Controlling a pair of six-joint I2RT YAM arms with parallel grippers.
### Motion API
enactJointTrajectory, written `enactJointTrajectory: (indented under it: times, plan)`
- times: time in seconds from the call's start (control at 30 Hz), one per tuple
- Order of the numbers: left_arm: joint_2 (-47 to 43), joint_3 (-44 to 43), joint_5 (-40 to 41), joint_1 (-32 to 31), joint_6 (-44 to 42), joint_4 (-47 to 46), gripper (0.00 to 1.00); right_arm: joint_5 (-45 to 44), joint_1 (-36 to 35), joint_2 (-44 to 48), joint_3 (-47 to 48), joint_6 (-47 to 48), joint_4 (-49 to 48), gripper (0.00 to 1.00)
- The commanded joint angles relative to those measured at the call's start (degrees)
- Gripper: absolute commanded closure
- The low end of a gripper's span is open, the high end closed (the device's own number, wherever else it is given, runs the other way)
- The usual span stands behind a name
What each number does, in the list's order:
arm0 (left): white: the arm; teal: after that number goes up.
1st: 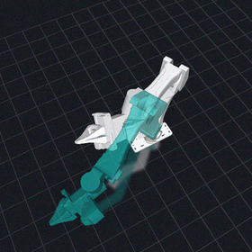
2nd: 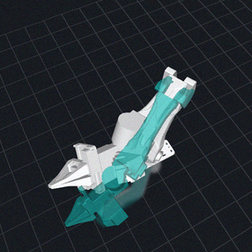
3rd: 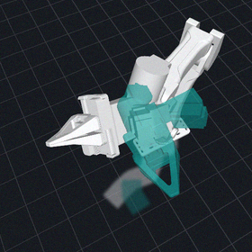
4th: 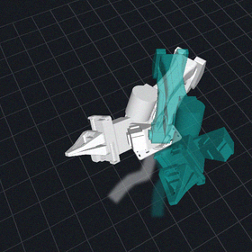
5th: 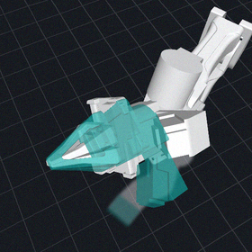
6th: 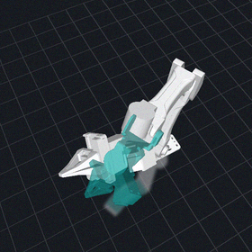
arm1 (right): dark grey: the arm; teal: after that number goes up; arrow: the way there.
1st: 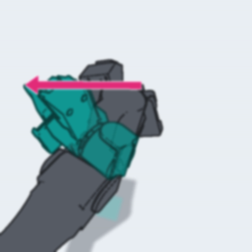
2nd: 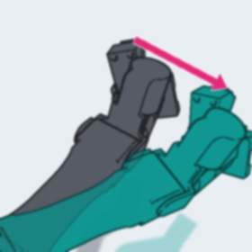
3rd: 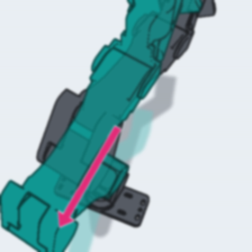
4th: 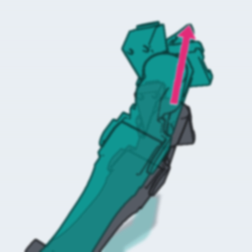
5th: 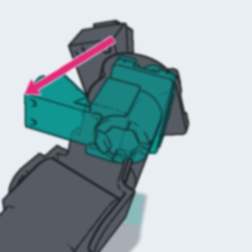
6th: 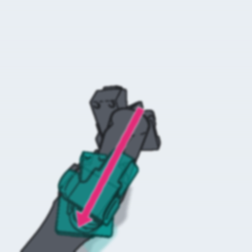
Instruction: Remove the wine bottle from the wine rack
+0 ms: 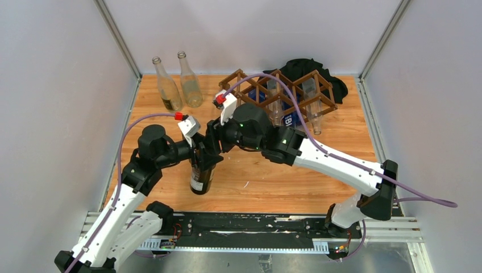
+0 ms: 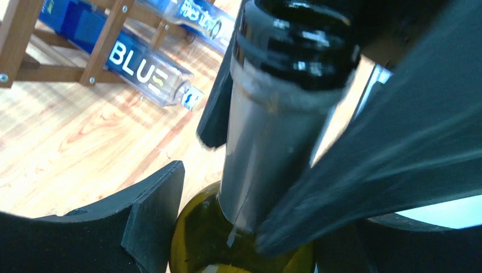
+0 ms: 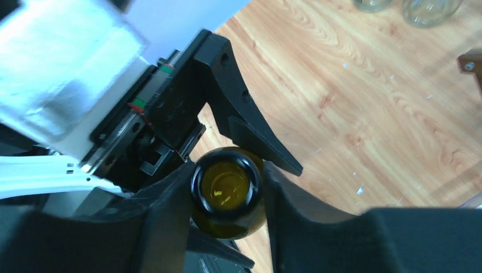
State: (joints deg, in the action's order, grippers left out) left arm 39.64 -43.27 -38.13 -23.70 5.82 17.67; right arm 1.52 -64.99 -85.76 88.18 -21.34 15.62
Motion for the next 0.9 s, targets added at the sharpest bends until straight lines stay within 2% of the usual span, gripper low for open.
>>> enactJointTrajectory:
  times: [0.0,0.1,0.33,0.5,0.63,0.77,0.87]
  plan:
    - [0.03,-0.38,-0.46,1.39,0.32,-0.38,1.0,-1.47,-0.44,5.45,-2.04,-0.37,-6.02,0.39]
    - [0.1,-0.62,-1.37,3.27,0.99,-1.68,1.0,-1.5,-0.49,6.82,-4.3,-1.18,-6.04,0.31]
    - [0.04,-0.25,-2.04,5.52,0.38,-3.54,1.0,-4.38,-0.49,9.25,-6.74,-2.24,-6.15,0.3]
    - [1.84,-3.31,-0.48,8.08,-4.61,-3.62,1.0,-9.2,-0.32,12.62,-8.0,-1.3,-5.13,0.27]
    - [7.13,-7.89,0.84,11.99,-8.38,-5.53,1.0,-13.13,0.63,14.94,-8.24,-0.52,-2.92,0.22]
    - [14.65,-13.11,2.53,14.96,-10.94,-8.06,1.0,-15.0,2.87,16.02,-7.65,-0.9,0.27,0.09]
    - [20.23,-18.19,4.23,15.65,-12.34,-9.68,1.0,-15.98,4.56,16.77,-7.67,-1.35,1.51,0.06]
